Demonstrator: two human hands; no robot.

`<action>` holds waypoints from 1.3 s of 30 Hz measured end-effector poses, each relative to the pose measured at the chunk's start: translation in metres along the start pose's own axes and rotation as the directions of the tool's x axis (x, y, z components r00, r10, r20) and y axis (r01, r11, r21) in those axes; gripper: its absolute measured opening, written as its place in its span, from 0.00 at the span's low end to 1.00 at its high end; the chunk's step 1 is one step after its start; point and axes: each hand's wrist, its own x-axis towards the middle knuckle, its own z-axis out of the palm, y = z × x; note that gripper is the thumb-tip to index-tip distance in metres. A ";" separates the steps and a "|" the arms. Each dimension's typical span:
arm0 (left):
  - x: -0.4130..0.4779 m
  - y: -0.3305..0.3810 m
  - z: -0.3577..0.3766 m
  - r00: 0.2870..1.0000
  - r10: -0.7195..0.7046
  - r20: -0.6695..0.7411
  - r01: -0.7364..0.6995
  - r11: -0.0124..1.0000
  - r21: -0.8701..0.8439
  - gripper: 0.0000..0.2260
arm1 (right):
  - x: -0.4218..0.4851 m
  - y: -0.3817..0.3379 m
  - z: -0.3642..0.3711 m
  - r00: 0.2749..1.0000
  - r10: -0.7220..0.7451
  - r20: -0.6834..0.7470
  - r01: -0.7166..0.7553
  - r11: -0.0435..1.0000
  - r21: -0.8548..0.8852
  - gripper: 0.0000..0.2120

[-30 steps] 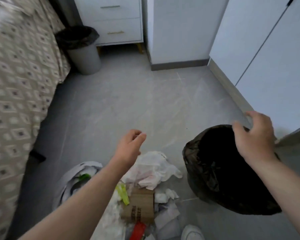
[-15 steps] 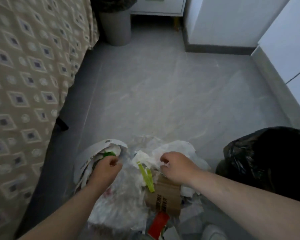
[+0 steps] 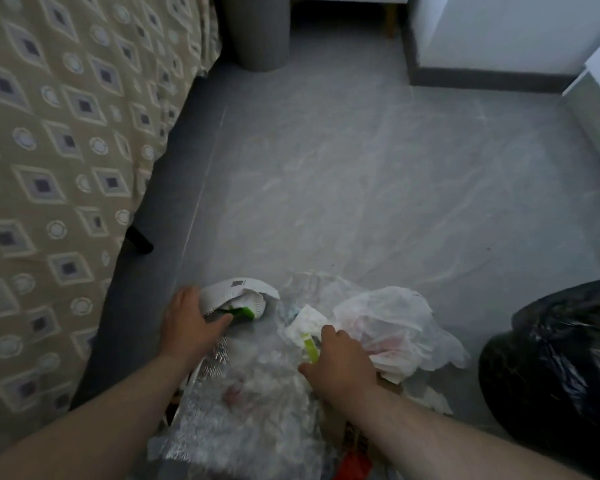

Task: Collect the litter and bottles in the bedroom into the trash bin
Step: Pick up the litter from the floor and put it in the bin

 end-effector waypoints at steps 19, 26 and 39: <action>0.022 0.013 -0.049 0.998 0.060 0.032 -0.062 0.995 0.077 0.08 | -0.016 0.003 -0.053 0.990 -0.083 0.116 0.002 0.822 0.570 0.14; 0.003 0.064 -0.110 0.997 0.030 -0.070 -0.041 0.985 -0.167 0.11 | -0.047 -0.015 -0.124 0.995 -0.089 0.051 0.021 0.661 0.750 0.11; -0.119 0.256 -0.128 0.991 0.124 -0.045 -0.120 0.707 -0.697 0.13 | -0.135 0.066 -0.268 0.951 0.035 -0.309 0.250 0.502 0.828 0.09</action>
